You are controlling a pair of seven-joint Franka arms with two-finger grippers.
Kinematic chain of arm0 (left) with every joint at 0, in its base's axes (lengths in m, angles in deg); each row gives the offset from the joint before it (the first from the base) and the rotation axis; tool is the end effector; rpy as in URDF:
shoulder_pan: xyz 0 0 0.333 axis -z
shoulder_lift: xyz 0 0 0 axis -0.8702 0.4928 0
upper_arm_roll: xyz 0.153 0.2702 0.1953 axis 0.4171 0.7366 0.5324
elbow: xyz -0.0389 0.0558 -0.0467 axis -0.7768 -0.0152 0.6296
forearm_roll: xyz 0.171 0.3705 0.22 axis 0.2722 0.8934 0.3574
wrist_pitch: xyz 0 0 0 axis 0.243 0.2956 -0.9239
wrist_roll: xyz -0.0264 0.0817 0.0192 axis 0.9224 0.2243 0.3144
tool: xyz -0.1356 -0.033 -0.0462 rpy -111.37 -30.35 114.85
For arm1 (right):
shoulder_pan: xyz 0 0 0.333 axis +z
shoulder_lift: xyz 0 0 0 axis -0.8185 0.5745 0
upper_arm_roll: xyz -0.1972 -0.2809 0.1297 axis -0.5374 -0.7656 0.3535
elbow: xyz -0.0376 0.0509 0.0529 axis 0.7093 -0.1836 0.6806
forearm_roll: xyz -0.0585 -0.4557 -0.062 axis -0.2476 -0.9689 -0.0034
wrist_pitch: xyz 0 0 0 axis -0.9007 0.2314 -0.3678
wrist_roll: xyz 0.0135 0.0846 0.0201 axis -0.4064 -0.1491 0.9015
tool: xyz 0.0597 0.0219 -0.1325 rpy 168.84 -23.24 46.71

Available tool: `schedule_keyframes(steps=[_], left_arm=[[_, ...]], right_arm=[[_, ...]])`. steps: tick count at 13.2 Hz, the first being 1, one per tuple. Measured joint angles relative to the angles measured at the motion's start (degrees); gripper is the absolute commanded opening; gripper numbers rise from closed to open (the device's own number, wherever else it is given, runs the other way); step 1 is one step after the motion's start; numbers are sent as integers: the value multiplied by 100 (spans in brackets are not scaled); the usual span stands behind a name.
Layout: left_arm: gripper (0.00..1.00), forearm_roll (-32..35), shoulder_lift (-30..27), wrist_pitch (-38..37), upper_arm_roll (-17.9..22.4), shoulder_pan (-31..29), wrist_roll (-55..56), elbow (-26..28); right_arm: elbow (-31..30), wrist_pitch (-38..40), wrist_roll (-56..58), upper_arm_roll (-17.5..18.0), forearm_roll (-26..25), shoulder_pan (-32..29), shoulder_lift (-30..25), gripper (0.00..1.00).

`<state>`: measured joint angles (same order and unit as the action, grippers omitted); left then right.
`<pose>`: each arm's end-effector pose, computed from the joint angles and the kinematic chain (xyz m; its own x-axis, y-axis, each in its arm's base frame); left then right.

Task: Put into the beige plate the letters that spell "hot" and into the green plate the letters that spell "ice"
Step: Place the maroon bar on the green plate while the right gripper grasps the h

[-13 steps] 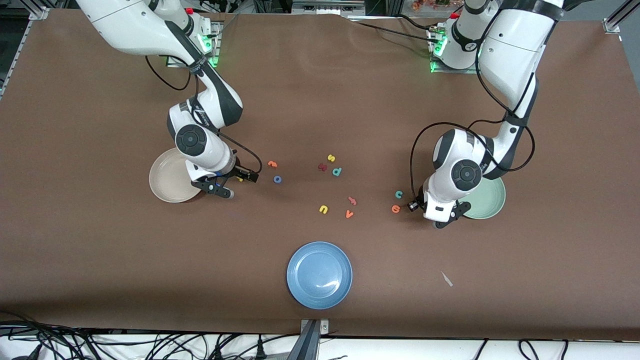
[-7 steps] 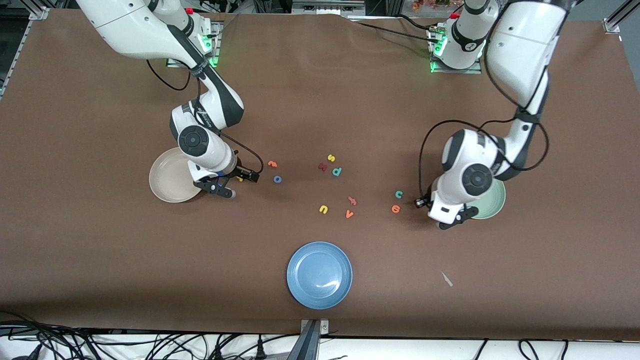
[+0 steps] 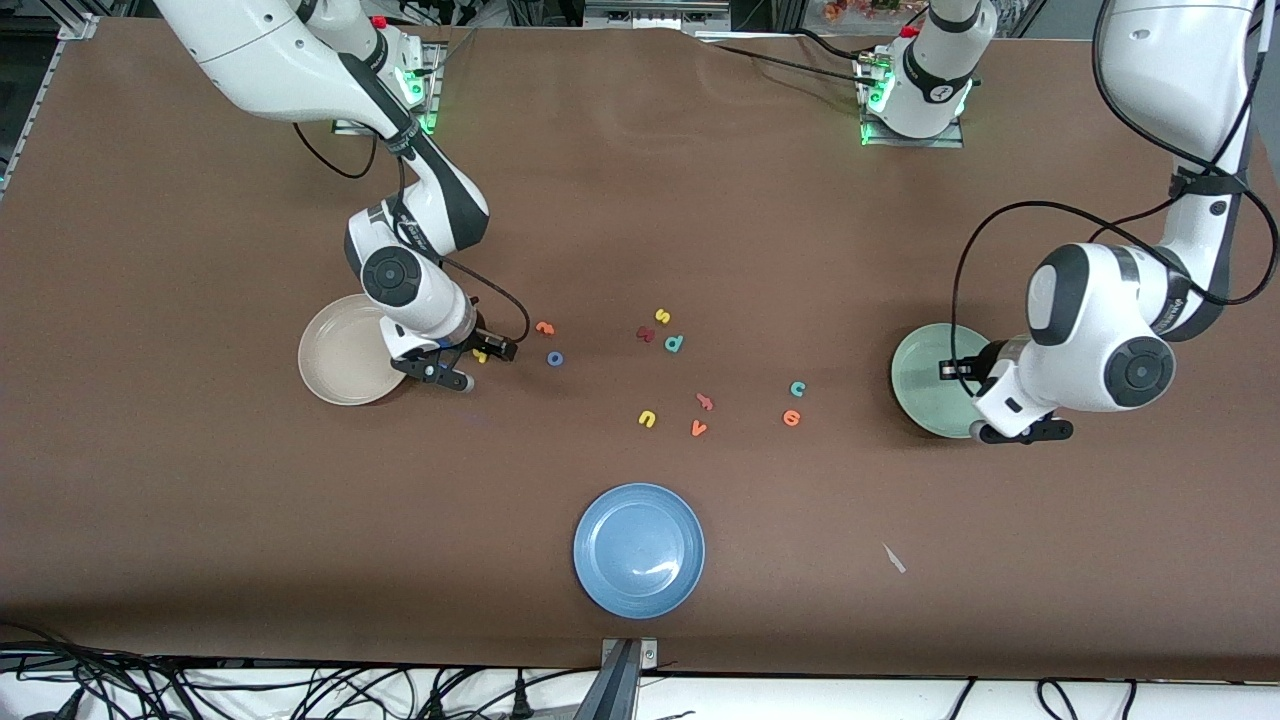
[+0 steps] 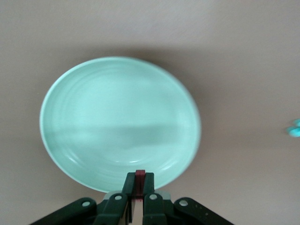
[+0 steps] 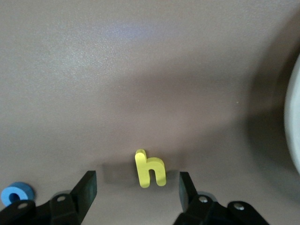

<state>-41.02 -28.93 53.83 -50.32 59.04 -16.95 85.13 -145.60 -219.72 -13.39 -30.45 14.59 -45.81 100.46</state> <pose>0.6837 -0.0122 0.2169 0.9364 0.0285 -0.3497 0.0423 -0.9986 0.0318 0.5919 0.2840 0.1240 0.9454 -0.3145 -0.0856 -0.3176 -0.9479 -0.0253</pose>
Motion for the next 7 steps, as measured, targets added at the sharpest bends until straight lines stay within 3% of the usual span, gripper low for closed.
schedule_keyframes(steps=[1, 2, 3, 4, 5, 7], left_arm=[[0, 169, 112, 8, 1, -129, -261, 39], [16, 308, 242, 43, 3, -229, -419, 53], [64, 373, 364, 127, 2, -289, -510, 55], [94, 384, 456, 208, 0, -302, -560, 55], [99, 385, 502, 249, -11, -298, -569, 54], [100, 385, 508, 278, -37, -285, -571, 21]], right_arm=[[-8, 0, 0, 0, -65, 0, 0, 64], [-20, -1, 0, 0, -125, 0, 2, 64], [-36, -6, 0, 0, -150, 0, 2, 64], [-52, -19, 0, 0, -164, 1, 2, 61], [-65, -35, 0, 0, -169, 1, 2, 54], [-93, -55, 0, 0, -247, 0, 3, 38]])
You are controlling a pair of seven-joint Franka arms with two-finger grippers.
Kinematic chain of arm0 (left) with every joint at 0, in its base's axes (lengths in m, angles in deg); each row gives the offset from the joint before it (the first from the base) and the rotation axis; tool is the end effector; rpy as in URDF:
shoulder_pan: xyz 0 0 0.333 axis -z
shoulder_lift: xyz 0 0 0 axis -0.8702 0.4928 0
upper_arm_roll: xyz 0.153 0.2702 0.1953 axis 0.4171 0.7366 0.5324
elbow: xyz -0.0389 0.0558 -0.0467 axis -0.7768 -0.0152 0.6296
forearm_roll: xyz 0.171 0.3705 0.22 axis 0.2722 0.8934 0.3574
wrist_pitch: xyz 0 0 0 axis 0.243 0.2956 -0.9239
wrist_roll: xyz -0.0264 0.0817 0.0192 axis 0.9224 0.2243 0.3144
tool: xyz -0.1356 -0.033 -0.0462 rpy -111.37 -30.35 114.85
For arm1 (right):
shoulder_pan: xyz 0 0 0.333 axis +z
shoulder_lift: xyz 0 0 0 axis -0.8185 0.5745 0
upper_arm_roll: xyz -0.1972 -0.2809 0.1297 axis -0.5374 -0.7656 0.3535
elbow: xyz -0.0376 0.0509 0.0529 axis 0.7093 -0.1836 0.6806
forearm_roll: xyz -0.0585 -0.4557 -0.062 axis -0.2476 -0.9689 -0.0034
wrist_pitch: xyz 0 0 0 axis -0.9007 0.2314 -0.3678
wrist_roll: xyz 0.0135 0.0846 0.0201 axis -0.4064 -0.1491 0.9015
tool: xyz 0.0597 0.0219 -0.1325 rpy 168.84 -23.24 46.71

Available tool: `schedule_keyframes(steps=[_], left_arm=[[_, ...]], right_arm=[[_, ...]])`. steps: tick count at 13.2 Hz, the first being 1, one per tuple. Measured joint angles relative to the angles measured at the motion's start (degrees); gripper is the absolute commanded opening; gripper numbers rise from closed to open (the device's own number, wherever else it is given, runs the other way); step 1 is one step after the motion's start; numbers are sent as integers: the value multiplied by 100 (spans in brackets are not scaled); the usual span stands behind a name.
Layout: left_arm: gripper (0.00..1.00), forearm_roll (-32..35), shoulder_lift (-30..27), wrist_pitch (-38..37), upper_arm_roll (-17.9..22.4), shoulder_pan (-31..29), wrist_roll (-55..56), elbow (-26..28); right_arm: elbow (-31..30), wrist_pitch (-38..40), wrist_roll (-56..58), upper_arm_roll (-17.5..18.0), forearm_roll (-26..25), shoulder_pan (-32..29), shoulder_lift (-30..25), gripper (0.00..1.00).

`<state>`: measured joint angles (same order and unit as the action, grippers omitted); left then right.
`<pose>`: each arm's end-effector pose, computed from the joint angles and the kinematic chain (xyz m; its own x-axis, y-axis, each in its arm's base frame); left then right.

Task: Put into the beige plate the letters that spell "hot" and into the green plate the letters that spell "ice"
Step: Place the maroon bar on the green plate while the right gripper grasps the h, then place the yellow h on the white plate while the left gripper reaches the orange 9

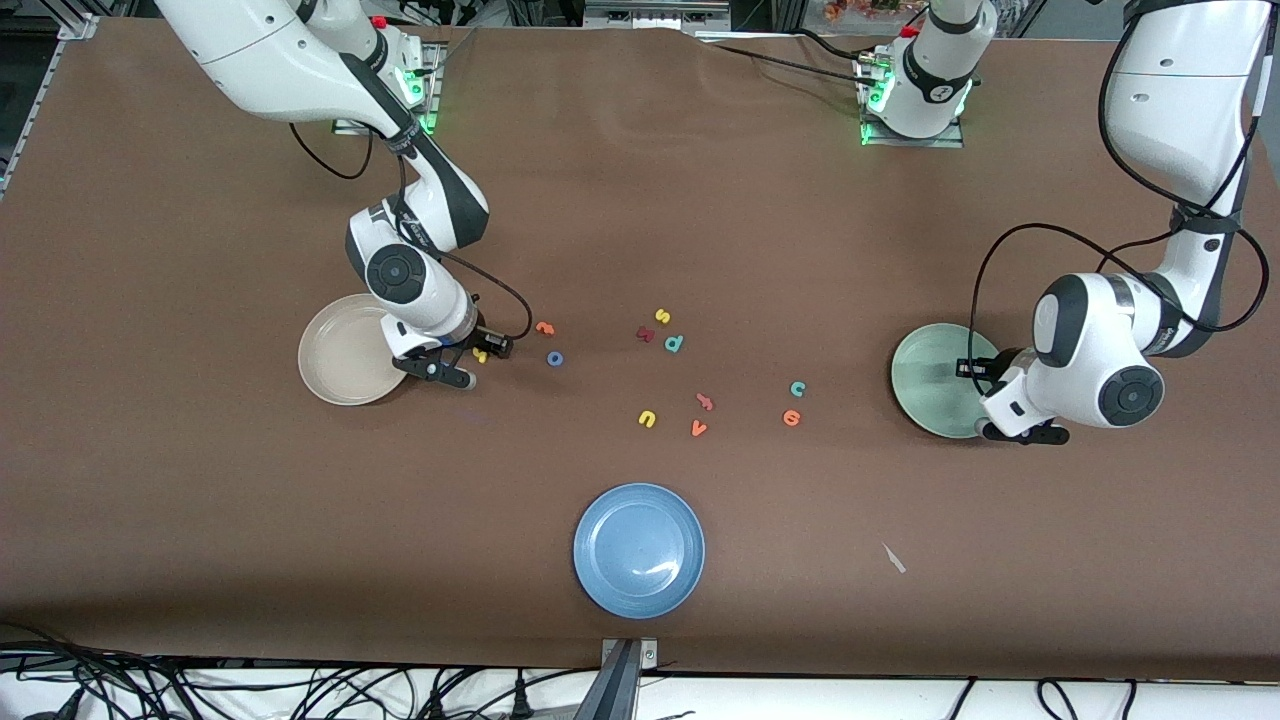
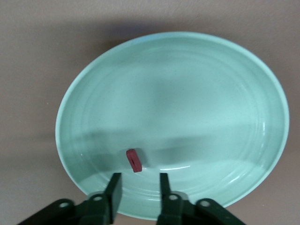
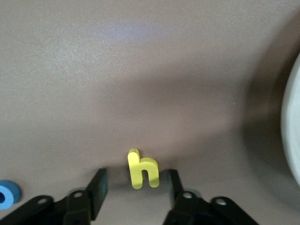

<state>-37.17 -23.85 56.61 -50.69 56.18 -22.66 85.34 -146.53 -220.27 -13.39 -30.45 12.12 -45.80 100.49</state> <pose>0.6770 0.0241 0.1563 0.9202 -0.0555 -0.3875 -0.0491 -0.9984 0.0264 0.5857 0.2819 0.1181 0.9572 -0.2803 -0.0726 -0.2816 -0.9595 -0.0072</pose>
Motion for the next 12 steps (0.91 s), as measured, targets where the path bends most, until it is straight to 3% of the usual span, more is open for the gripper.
schedule_keyframes(steps=[3, 4, 8, 10, 12], left_arm=[[100, -19, -215, -85, -110, 36, 84, -193], [100, -76, -380, -164, -225, 47, 269, -219], [100, -569, -711, -205, -917, 121, 1589, -209], [100, -575, -658, 167, -1223, 236, 2427, -154], [100, -575, -494, 641, -1280, 531, 3122, -75]], right_arm=[[-20, -21, 0, 0, -78, 0, -21, 11], [-20, -21, 1, 1, -81, 0, -27, 8], [-11, -29, 79, -6, -97, -1, -56, 8], [23, 238, 338, -77, -109, -10, -258, 8], [40, 755, 860, -214, -109, -128, -642, 8]])
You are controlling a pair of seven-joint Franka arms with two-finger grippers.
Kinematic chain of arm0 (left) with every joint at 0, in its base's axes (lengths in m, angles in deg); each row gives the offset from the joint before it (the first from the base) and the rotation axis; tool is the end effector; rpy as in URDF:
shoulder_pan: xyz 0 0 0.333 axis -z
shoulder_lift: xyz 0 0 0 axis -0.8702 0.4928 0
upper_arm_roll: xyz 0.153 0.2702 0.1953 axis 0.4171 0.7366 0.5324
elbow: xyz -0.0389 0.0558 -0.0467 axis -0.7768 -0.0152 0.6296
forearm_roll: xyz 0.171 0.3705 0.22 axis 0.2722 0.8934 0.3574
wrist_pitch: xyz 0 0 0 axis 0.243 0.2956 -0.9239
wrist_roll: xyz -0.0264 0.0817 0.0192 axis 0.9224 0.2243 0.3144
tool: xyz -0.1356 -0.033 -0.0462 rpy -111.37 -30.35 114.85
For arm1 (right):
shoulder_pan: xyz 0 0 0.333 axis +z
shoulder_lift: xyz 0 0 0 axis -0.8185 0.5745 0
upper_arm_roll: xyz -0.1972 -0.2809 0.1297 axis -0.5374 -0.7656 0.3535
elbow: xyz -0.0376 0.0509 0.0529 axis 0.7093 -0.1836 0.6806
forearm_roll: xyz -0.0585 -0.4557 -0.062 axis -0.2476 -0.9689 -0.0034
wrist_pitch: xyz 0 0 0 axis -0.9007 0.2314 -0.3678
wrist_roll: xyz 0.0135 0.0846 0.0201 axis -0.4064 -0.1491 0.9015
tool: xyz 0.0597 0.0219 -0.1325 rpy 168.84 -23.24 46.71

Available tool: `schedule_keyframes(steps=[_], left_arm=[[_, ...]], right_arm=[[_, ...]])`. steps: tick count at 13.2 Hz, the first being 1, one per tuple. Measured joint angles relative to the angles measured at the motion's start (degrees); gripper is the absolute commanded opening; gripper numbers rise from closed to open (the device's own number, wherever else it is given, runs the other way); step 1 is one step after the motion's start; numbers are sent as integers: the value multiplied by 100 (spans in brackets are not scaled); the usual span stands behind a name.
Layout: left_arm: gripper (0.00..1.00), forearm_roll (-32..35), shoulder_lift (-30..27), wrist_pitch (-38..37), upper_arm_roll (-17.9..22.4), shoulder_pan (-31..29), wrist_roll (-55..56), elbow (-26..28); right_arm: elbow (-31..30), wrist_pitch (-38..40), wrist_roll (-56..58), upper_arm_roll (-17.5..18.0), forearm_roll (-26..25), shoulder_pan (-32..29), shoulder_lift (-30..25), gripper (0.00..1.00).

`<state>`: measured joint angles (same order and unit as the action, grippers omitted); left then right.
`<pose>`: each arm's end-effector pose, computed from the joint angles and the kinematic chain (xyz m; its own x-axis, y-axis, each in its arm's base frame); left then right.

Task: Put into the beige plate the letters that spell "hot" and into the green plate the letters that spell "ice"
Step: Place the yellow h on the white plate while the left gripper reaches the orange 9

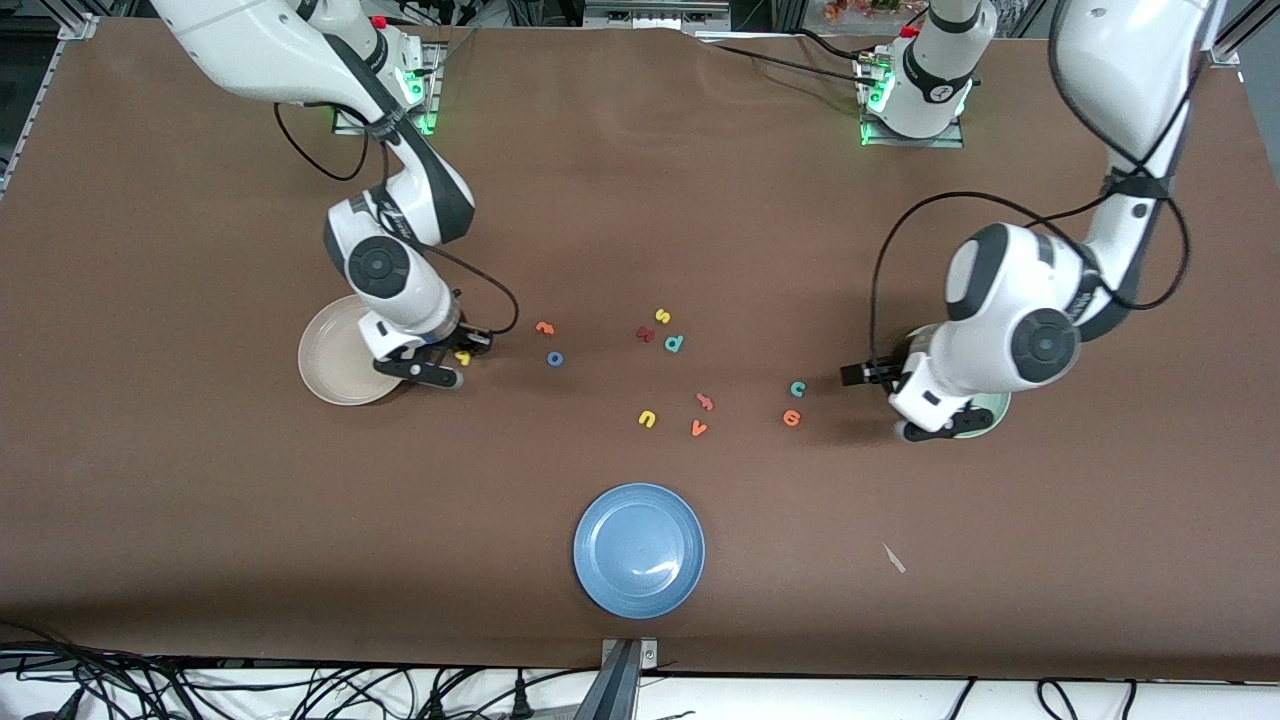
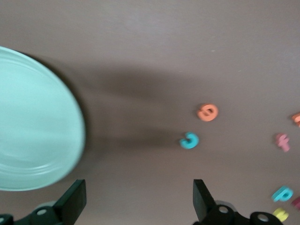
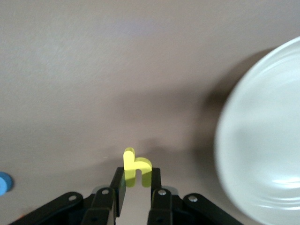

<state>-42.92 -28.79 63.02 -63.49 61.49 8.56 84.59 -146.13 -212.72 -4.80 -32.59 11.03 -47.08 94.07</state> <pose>0.6877 -0.1974 0.2390 0.9435 0.2303 -0.2384 0.2550 -0.9638 0.0782 0.6071 0.2395 0.1780 0.9833 -0.1755 -0.0481 -0.1729 -0.9835 0.0526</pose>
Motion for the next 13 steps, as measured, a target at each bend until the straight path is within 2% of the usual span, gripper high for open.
schedule_keyframes(steps=[2, 3, 5, 9, 11, 13], left_arm=[[99, 0, 272, 568, 1, 278, 572, 58], [97, 1, 435, 917, 5, 396, 823, 64], [93, 132, 730, 1459, 18, 523, 1168, 65], [90, 916, 977, 1594, 22, 588, 1719, 60], [72, 950, 986, 1595, 22, 589, 1744, 59], [66, 951, 987, 1595, 22, 592, 1813, 57]], right_arm=[[-4, 426, 717, -59, 0, -343, -318, 12], [-8, 530, 1134, -72, 0, -572, -403, 32], [-62, 570, 1822, -84, 0, -993, -444, 61], [-162, 563, 2080, -71, 1, -1159, -437, 66], [-170, 559, 2035, -47, 67, -1144, -435, 66], [-176, 461, 1793, 34, 345, -1117, -419, 66]])
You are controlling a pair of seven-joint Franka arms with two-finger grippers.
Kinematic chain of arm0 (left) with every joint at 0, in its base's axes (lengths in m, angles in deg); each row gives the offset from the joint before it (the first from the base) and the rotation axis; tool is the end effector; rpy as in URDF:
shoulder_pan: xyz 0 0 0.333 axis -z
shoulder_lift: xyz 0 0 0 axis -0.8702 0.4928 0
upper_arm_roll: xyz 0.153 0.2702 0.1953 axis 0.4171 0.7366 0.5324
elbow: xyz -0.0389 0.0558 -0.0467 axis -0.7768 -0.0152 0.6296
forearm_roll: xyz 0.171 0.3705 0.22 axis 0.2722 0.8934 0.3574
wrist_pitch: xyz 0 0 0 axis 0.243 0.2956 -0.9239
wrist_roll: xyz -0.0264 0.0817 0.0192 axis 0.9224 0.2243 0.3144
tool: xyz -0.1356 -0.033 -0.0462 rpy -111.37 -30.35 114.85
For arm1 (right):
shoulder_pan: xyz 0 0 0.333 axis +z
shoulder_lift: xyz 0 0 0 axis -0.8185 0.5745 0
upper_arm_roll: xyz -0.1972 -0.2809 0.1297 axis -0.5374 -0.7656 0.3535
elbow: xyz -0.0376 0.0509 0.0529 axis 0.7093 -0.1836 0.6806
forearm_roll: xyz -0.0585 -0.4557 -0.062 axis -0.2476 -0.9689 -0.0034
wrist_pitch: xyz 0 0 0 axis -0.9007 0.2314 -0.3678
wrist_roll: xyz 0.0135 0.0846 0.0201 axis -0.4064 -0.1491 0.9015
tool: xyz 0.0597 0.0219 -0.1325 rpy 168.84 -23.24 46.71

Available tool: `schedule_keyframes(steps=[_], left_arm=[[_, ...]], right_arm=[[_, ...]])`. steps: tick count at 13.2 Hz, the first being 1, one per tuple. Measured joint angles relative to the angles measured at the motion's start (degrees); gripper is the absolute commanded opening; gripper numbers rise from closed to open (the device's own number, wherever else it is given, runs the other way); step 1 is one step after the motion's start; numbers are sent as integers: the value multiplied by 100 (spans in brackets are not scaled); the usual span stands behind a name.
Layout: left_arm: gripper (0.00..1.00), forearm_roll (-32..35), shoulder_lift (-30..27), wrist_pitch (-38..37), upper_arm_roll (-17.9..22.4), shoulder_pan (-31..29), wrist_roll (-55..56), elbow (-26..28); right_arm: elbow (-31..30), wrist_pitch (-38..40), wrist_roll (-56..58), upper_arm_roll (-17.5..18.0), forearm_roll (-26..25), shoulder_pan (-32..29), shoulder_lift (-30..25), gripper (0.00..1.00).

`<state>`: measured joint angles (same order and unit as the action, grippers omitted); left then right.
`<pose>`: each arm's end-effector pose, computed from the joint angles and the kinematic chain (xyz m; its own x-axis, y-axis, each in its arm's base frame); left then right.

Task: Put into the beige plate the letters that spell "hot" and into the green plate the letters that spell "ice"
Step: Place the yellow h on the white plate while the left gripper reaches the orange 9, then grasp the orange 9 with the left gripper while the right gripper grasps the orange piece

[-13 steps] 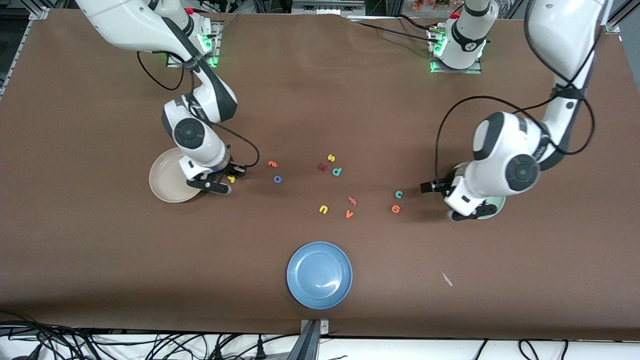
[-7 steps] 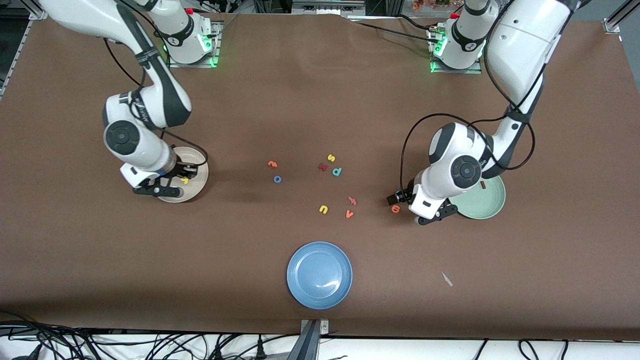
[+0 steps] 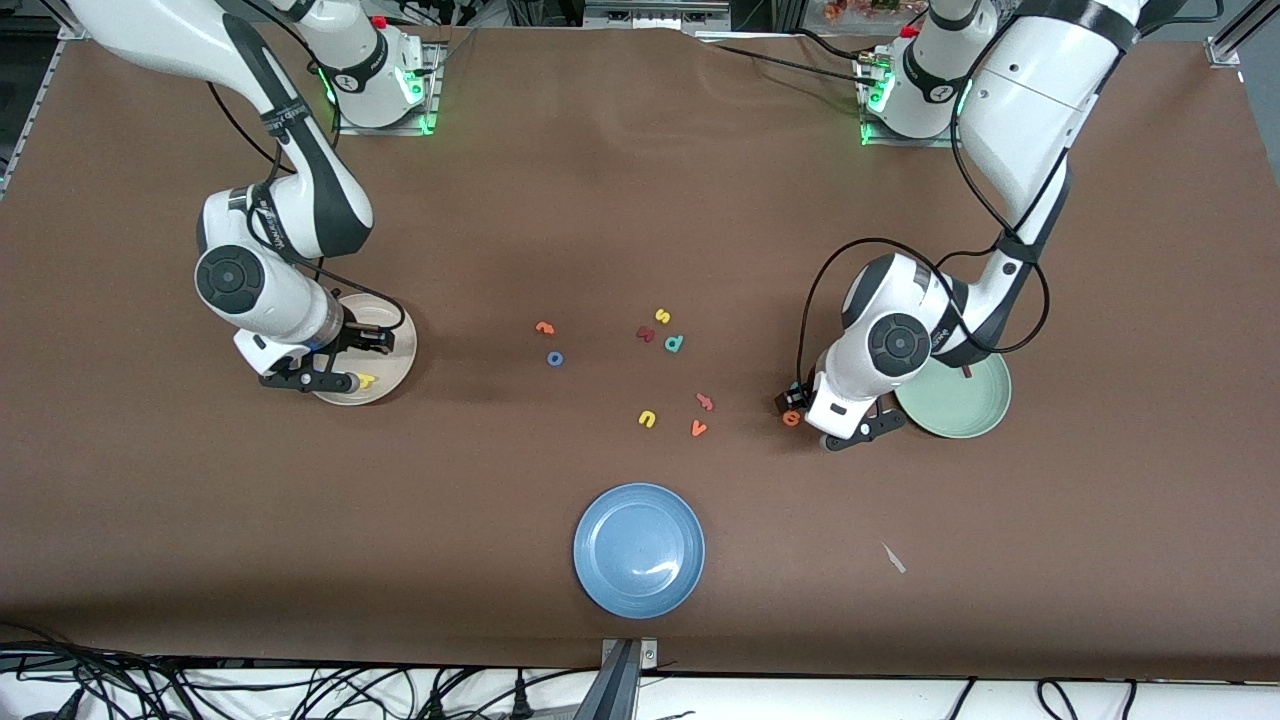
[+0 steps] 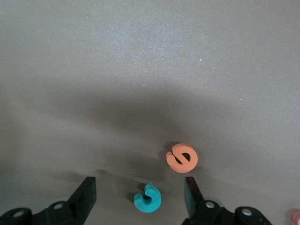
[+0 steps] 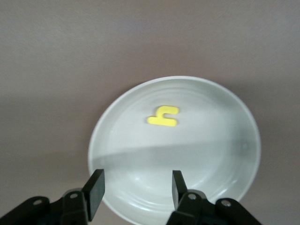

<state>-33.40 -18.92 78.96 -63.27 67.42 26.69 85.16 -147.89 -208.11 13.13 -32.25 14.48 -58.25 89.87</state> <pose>0.6804 -0.2639 0.1309 0.9208 0.3724 -0.1157 0.3773 -0.9258 0.0229 0.6252 0.1183 0.2051 0.9897 -0.0950 -0.1072 -0.0921 -0.9953 0.0312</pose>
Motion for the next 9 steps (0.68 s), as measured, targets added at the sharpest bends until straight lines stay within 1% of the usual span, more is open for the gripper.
schedule_keyframes(steps=[1, 3, 7, 9], left_arm=[[63, 0, 1, 0, 0, 4, 42, 0], [61, 1, 9, 0, 1, 43, 152, 0], [55, 70, 47, 0, 5, 168, 396, 0], [43, 231, 76, 28, 7, 174, 580, 0]], right_arm=[[-1, -95, -233, 65, 83, 75, 11, 66], [-2, -331, -1005, 144, 116, 409, 70, 66], [3, -888, -2618, 184, 125, 1398, 361, 66], [21, -1103, -3256, 186, 125, 1747, 513, 66]])
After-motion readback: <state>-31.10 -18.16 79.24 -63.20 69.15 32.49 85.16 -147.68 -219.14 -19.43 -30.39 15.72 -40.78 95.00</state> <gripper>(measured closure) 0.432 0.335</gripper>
